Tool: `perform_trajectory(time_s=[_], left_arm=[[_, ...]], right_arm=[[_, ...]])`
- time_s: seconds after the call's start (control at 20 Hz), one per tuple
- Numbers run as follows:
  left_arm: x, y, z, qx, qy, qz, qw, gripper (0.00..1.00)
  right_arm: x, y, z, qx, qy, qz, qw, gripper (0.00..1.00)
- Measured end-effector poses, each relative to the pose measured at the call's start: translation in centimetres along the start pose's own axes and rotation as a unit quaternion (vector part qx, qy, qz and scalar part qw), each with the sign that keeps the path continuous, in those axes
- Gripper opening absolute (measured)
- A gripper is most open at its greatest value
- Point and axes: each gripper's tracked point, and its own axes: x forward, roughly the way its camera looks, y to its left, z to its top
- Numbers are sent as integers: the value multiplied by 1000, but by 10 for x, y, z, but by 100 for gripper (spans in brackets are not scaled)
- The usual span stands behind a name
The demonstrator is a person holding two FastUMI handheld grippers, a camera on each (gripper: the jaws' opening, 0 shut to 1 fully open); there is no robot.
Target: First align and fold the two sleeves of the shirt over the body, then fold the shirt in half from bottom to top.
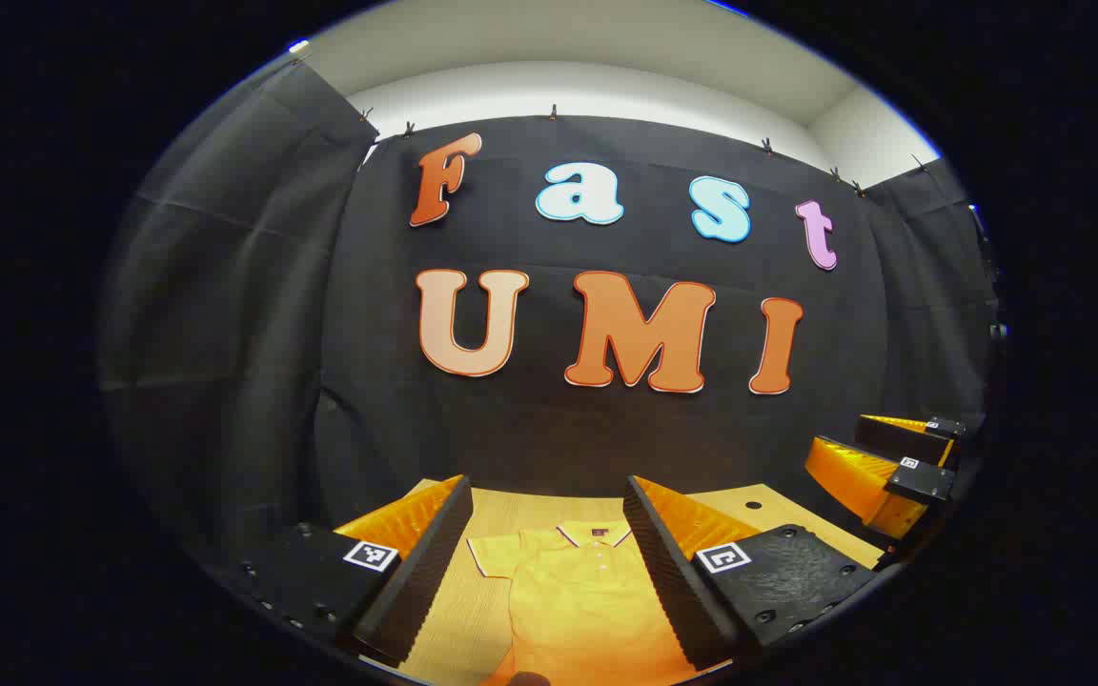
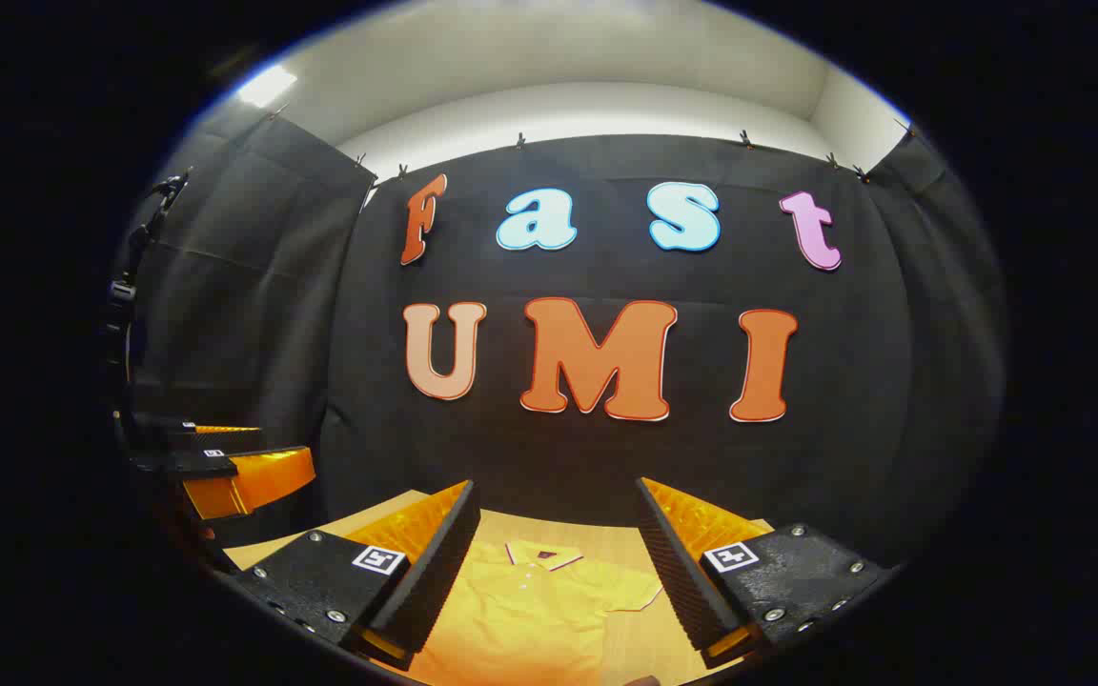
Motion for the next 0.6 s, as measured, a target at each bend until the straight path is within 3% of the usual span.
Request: perform_trajectory(time_s=[0.3, 0.6], left_arm=[[7, 1, -8, 18, 4, -4, 1000, 98], [35, -14, -19, 10, 7, -11, 1000, 98]], right_arm=[[6, 9, -13, -10, 17, 3, 1000, 98], [26, -14, -23, -20, 20, 0, 1000, 98]])
